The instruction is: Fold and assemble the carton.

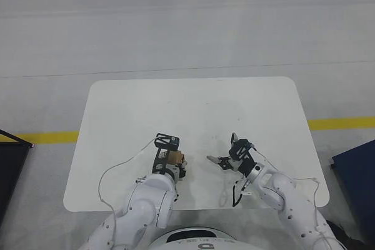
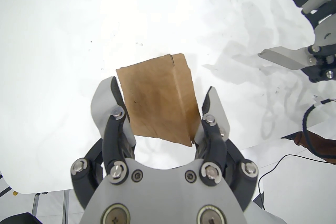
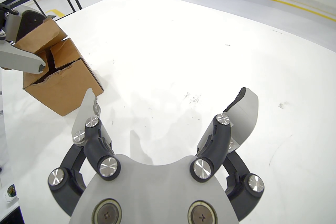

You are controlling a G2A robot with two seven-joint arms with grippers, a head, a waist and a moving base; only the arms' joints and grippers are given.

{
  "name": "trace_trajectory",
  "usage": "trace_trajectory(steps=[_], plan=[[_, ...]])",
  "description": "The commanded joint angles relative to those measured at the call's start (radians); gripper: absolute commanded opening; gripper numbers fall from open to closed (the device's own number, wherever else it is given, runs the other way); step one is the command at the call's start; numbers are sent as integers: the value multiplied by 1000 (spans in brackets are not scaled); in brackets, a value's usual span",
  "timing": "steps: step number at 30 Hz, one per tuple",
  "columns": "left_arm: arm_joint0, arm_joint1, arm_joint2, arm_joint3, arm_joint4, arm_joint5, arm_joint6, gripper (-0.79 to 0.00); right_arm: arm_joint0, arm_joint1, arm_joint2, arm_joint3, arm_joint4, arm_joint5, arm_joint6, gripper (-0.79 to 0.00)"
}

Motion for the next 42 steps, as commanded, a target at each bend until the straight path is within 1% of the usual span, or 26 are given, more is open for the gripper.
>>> trace_trajectory(steps=[1,5,7,11,12,13,25,32,35,36,37,38,42], plan=[[12,-10,-13,-4,2,-7,-7,-748,2,-1,-3,0,-1,0,2,0],[27,-26,-33,-4,24,-18,-18,-668,4,-1,-6,0,-3,1,5,0],[33,-34,-37,-6,34,-26,-26,-650,5,-1,-7,0,-4,1,6,0],[42,-52,-45,-6,56,-35,-35,-742,6,-2,-8,0,-5,2,8,0],[44,-56,-46,-5,60,-37,-37,-748,6,-2,-8,-1,-6,3,9,0],[45,-60,-48,-5,66,-39,-39,-785,6,-2,-8,-1,-6,3,9,0],[54,-105,-55,-9,102,-67,-67,-785,0,-1,-7,-15,-1,-11,1,0],[69,-135,-76,-2,82,-61,-61,-785,-26,5,20,-11,-1,-28,-10,0],[66,-147,-75,-1,102,-72,-72,-785,-32,6,26,-10,-1,-34,-12,0],[65,-151,-73,-1,112,-77,-76,-745,-33,7,26,-11,-2,-38,-12,0],[65,-154,-72,-3,119,-81,-81,-185,-35,7,26,-11,-2,-43,-14,0],[65,-158,-73,-5,128,-84,-84,0,-37,8,27,-11,-4,-46,-16,0],[68,-168,-69,-22,167,-104,-104,0,-41,8,26,-4,-9,-52,-22,0]])
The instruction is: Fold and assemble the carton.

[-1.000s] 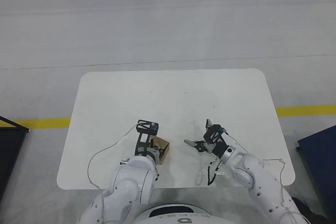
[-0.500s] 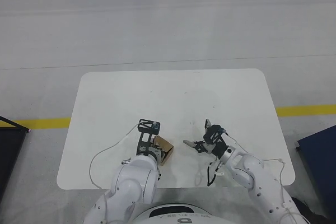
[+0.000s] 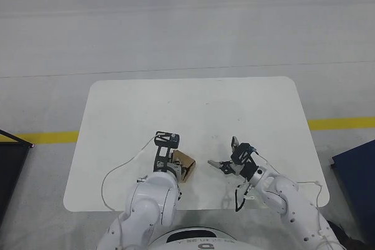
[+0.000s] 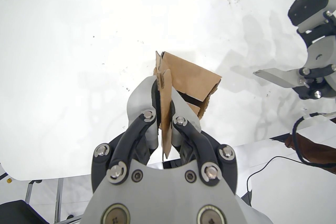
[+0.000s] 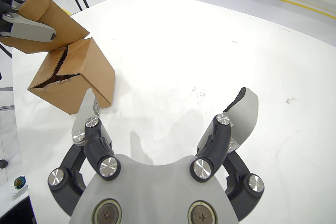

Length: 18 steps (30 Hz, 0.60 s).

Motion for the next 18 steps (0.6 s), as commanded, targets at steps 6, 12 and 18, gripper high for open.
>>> trace_trajectory(steps=[6,12,18], plan=[[23,-11,6,-55,30,-30,-24,0,5,-1,-11,7,-8,-6,0,0],[51,-12,-12,-108,22,-68,-27,0,19,-4,-32,17,-9,0,10,0],[50,-15,-56,-123,27,-67,46,0,31,-7,-45,23,-11,8,17,0]])
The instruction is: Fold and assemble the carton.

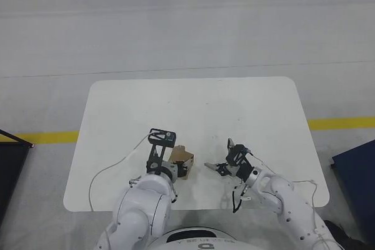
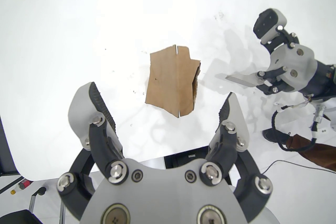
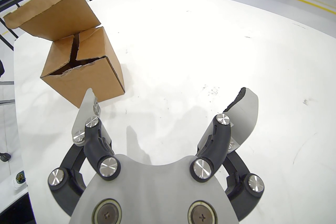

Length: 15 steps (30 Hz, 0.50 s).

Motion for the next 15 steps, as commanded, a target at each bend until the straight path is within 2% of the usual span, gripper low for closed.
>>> trace_trajectory(steps=[1,8,15], plan=[[-4,-2,-18,0,-5,9,19,0,5,-1,-3,-1,-1,1,4,0],[-5,-4,-113,5,-11,16,22,0,30,-6,-33,-8,-6,5,31,0],[-14,-6,-193,99,-71,-28,11,0,71,-14,-78,13,-19,8,81,0]])
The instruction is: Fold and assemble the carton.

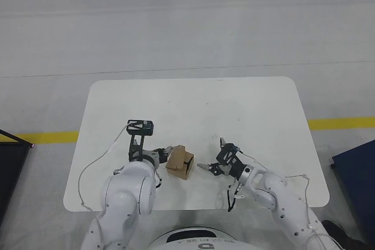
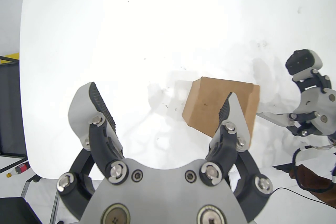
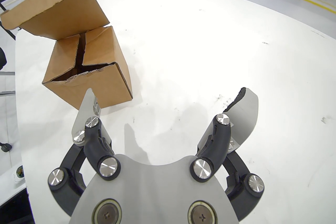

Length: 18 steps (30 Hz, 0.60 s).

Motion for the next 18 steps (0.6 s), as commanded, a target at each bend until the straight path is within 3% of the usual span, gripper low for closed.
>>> trace_trajectory(steps=[1,6,18], plan=[[-4,-1,-21,27,-35,-9,0,0,11,-2,-9,6,0,3,13,0],[-12,-1,-54,79,-75,-39,17,0,43,-8,-30,21,2,16,42,0],[14,-4,-57,92,-106,-59,14,0,120,-18,-50,46,13,35,106,0]])
